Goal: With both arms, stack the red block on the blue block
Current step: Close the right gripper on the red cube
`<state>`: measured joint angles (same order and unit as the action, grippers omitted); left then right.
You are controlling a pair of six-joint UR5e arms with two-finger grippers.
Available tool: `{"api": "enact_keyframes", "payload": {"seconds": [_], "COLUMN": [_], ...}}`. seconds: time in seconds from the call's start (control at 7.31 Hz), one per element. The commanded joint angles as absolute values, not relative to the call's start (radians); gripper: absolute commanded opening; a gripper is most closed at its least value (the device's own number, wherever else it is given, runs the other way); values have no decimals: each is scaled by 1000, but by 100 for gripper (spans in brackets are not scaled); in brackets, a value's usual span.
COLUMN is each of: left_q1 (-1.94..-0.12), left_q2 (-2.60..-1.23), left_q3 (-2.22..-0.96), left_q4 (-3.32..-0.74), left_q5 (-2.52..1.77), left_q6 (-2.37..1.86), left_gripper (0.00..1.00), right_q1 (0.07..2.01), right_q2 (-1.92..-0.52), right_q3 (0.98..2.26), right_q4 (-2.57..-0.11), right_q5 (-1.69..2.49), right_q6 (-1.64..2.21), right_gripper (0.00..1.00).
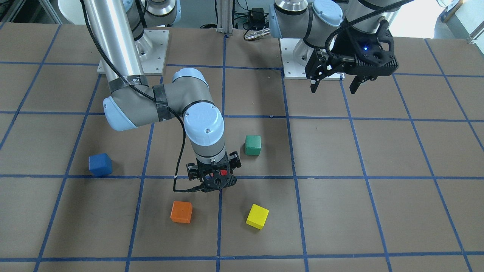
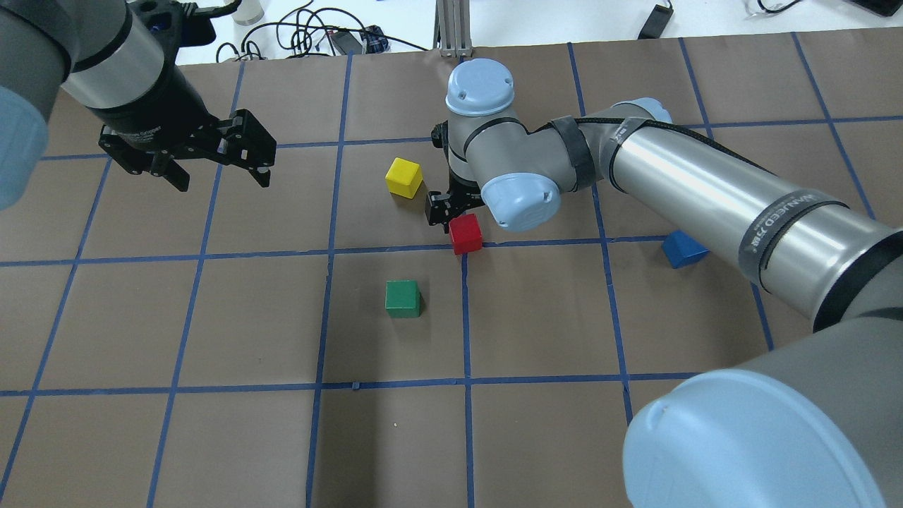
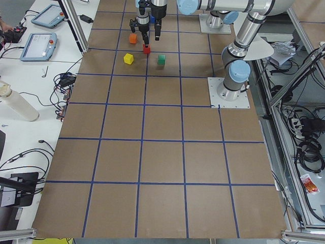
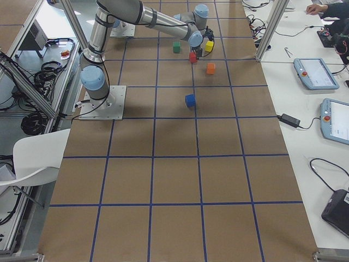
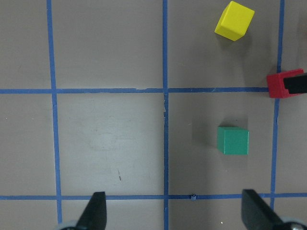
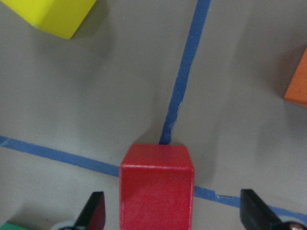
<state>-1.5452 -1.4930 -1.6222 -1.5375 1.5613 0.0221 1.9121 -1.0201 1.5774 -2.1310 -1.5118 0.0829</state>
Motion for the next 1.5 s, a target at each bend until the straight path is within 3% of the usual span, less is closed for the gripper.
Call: {"api": "enact_keyframes", "payload": {"seconds": [0.0,0.41,0.68,0.82,1.09,1.37], "left_q1": [-1546,-1549,-1549,-1549,-1549,-1549], "left_q2": [-1496,-1496,-1494,-1493,-1491,-1486], "left_q3": [-1624,-1628,-1629,-1632,-1631,-1634], "left_q4": [-1534,-1534,-1535,-1543,-1545,-1555], "left_q5": [1557,1555,1549,1552,1555,1562], "left_q6": [23,23,25,25,25,25], "left_gripper": [100,100,100,100,100,100], "right_q1": [1921,1921,1921,1921,1918,1893], "right_q2": [-1014,-989,-989,-991,-1012,-1122], "right_q3": [1580,1580,1580,1580,1572,1571], "right_q4": [-2134,-2155,-2163,-2161,-2148,-2035], "right_q5": [-1502,-1500,-1502,-1500,-1515,-1519], "right_q6": [77,89,94,101,118,120], "right_gripper": [100,100,11,0,0,0]}}
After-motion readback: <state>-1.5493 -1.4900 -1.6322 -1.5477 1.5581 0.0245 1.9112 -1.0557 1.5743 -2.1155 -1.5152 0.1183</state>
